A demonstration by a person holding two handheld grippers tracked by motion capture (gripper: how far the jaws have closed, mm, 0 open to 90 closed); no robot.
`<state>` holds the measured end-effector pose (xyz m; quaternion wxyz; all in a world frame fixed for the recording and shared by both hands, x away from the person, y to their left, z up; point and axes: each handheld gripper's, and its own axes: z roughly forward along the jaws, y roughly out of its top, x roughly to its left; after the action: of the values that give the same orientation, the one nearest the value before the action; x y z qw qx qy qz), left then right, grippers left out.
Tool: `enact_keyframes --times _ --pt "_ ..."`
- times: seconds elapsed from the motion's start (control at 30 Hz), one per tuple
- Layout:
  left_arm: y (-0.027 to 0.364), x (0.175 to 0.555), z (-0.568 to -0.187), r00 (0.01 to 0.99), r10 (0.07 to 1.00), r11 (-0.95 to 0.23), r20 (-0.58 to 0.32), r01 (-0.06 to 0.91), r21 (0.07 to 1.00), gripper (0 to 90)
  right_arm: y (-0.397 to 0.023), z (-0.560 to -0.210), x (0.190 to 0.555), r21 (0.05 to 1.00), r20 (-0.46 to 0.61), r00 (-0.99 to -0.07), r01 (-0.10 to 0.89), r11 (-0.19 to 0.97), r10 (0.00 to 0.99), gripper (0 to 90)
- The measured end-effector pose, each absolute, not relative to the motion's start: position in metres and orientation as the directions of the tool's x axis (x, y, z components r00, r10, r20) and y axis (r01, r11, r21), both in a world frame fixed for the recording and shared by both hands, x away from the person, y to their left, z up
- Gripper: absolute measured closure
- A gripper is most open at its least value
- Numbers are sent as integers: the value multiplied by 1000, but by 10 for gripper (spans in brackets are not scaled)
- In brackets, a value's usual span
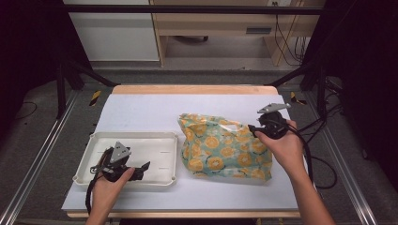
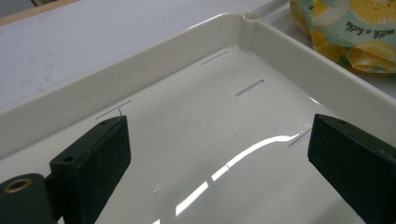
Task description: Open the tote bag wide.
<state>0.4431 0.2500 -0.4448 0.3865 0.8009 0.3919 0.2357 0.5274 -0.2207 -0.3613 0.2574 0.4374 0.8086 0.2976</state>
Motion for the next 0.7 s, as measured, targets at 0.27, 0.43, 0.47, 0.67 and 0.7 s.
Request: enact_keyframes --times 0.27,0.43,0.47,0.67,0.7 --pt "246 442 -443 606 794 -385 55 430 816 53 -220 -386 566 600 -133 -518 637 485 845 503" --pt "241 442 -441 626 778 -392 48 424 817 50 -221 -396 569 551 -119 -521 673 493 845 528" --pt "238 442 -439 643 765 -395 41 418 818 50 -222 -399 570 543 -118 -524 677 497 844 535" --pt "230 442 -434 665 745 -416 49 407 813 50 -225 -409 571 487 -108 -533 707 512 839 642" --pt "230 442 -434 665 745 -416 49 407 813 51 -225 -409 571 487 -108 -533 707 512 839 642"
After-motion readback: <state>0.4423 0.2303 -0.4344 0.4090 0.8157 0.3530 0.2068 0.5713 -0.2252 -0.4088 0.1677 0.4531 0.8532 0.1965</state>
